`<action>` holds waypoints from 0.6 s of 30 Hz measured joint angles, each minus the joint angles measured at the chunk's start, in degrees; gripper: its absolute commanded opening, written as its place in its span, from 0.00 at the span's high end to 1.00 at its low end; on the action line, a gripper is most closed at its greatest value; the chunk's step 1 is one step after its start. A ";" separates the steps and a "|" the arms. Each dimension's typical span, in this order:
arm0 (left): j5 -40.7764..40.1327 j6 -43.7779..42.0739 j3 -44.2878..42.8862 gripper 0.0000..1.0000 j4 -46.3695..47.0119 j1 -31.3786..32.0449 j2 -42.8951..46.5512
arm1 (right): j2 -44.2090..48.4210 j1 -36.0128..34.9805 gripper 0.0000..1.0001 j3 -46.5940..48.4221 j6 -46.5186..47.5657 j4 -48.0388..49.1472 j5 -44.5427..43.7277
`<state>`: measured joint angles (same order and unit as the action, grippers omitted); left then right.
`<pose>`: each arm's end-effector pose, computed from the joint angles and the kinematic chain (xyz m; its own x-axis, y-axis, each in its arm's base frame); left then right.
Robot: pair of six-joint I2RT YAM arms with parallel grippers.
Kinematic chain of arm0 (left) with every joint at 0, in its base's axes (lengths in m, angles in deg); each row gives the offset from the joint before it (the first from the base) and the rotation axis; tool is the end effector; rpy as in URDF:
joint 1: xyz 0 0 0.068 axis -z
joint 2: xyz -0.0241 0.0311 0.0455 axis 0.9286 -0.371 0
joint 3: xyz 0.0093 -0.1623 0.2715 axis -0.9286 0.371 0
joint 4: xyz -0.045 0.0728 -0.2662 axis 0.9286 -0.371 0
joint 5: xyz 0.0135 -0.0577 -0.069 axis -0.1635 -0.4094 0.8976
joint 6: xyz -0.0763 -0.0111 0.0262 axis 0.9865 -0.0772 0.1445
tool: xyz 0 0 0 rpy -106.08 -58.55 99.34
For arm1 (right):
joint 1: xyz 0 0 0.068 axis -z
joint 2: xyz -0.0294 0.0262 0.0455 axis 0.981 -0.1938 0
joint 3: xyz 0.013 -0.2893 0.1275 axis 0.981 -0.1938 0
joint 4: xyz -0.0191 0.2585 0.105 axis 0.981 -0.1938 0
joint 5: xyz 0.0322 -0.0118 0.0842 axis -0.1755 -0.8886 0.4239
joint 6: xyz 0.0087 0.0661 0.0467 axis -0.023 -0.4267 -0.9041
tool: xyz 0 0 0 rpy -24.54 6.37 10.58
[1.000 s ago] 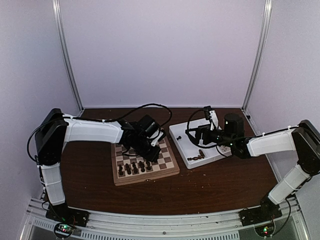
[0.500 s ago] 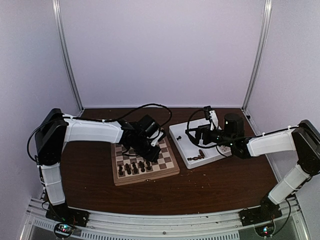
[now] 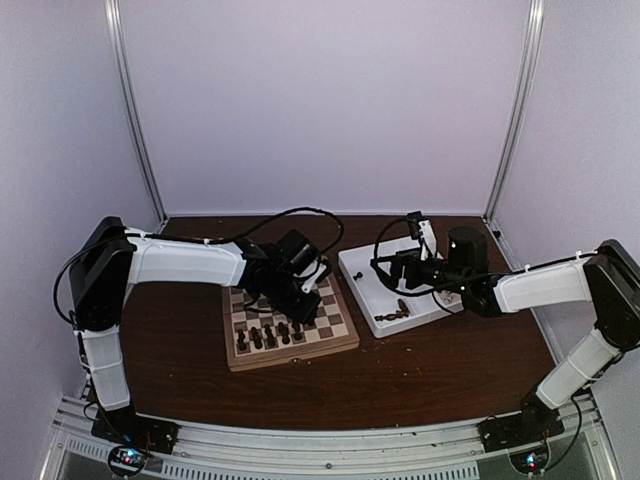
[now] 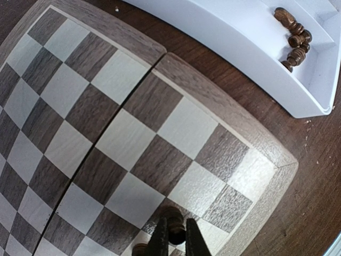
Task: Set up the chess pieces on the board
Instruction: Place the chess piece on the chessboard.
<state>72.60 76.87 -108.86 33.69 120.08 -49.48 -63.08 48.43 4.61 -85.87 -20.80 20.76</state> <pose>0.2801 -0.3602 0.1839 -0.7933 0.4160 -0.4445 0.5418 0.8154 -0.2039 0.2964 0.2075 0.2297 -0.4547 0.0643 -0.8883 -0.6968 0.5954 0.3998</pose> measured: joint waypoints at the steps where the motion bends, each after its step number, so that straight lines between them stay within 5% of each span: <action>1: 0.00 0.00 0.00 0.94 -0.02 0.00 0.00 | 0.00 0.00 0.00 0.02 0.00 0.00 0.00; 18: 0.02 0.00 0.00 0.94 -2.10 0.00 0.55 | -0.42 0.02 0.00 0.04 -0.02 0.00 0.07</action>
<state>72.62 76.87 -108.86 31.59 120.08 -48.93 -63.49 48.46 4.65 -85.89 -20.80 20.83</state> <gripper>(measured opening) 0.091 0.997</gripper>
